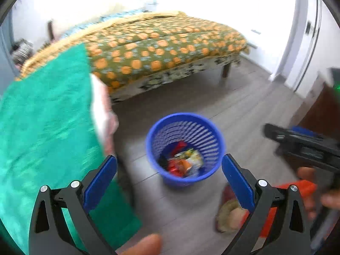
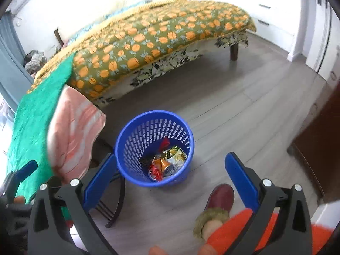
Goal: Collect trash
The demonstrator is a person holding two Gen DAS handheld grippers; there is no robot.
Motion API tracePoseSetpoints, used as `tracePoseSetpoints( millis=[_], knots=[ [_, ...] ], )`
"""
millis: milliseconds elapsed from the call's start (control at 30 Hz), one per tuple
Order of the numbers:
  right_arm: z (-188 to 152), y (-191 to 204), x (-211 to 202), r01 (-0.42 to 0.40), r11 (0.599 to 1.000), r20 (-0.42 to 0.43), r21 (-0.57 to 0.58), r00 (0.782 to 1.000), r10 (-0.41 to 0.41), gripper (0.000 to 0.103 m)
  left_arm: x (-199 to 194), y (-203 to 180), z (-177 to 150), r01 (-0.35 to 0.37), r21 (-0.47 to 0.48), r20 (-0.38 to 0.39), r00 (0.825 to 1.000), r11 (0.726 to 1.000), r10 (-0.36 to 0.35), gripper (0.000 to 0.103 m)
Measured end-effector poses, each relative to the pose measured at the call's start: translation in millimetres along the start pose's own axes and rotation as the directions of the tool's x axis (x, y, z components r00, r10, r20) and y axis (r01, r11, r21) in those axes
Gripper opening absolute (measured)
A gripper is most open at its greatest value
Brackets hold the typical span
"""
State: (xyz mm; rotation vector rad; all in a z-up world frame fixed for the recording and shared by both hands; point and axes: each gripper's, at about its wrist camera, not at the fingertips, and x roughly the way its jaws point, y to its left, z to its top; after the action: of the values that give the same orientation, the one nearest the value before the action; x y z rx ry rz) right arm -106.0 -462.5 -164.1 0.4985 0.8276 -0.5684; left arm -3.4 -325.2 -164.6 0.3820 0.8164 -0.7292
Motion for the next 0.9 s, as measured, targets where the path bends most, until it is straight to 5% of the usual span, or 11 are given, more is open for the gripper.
tracePoseSetpoints(
  millis=[133, 333, 900],
  knots=[
    [-18.1, 20.6, -34.1, 0.019, 0.997, 0.005, -0.072, 1.0, -0.019, 0.098, -14.8, 9.6, -15.7, -0.009, -0.012, 0.005, 1.0, 1.0, 0.009, 0.098],
    [-33.3, 39.7, -60.1, 0.068, 0.986, -0.006, -0.15, 0.998, -0.07, 0.098, -23.6, 30.4, -21.7, 0.117, -0.101, -0.027, 0.992, 0.988, -0.12, 0.098],
    [-45.4, 55.9, -55.6, 0.051, 0.981, -0.047, -0.188, 0.997, -0.061, 0.098, -17.4, 31.8, -21.5, 0.045, -0.089, -0.065, 0.997, 0.995, -0.051, 0.098]
  ],
)
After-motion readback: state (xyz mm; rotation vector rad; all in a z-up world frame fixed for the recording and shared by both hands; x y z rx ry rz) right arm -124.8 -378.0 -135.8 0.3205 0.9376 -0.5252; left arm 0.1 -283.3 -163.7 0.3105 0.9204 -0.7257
